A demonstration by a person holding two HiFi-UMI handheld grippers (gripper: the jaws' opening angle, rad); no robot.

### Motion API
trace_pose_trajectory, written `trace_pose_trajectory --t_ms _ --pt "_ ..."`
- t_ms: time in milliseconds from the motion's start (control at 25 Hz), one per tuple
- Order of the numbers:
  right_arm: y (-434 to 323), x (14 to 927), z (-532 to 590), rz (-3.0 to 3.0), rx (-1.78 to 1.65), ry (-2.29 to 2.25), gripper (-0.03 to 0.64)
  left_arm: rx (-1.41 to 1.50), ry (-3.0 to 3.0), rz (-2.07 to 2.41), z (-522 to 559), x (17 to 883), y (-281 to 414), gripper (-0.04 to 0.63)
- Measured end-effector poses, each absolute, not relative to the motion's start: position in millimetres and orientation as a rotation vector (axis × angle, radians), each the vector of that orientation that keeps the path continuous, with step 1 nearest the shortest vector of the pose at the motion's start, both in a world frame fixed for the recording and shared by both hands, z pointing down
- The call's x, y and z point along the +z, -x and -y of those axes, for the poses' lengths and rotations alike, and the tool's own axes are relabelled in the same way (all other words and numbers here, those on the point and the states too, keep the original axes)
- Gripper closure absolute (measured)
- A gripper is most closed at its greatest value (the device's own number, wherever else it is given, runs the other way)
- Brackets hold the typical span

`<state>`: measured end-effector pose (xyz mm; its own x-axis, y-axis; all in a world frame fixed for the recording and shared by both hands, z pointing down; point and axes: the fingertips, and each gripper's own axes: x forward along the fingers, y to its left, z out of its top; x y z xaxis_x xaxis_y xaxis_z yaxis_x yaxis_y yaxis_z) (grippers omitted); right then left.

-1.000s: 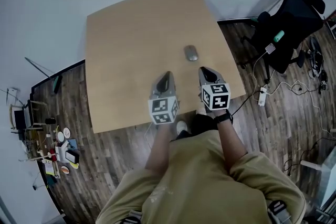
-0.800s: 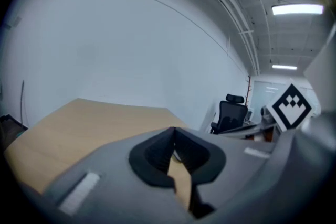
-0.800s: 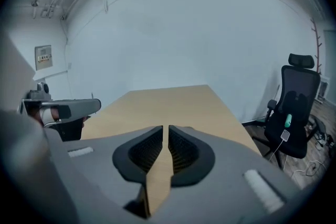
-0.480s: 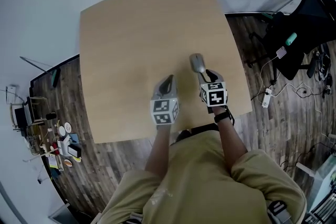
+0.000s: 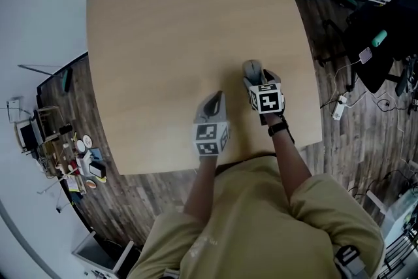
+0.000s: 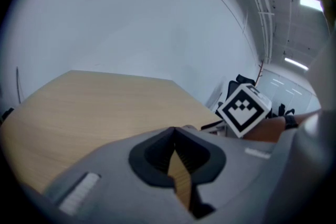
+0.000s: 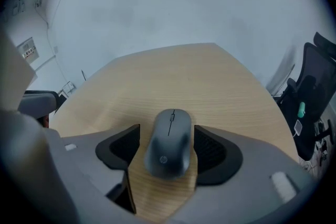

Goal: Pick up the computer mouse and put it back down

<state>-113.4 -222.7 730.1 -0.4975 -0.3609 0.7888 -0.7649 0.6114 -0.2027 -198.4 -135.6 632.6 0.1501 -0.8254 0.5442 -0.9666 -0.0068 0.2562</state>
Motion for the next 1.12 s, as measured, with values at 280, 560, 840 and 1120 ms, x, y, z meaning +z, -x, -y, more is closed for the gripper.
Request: trace_pose_trajectory --t_ms 280,560,840,1120 --pt "115 756 229 2.015 0.649 -0.912 0.290 0.327 -1.838 1.688 140 646 204 0.594" --pt "114 749 226 2.046 0.661 -0.903 0.316 0.287 -1.848 1.708 141 631 210 0.594" --pt "107 669 217 2.251 0.609 -0.997 0.319 0.216 -1.944 1.759 140 578 206 0.594" --pt "101 540 194 2.547 0.442 -1.092 0.321 0.083 -2.055 1.856 132 499 201 0.594"
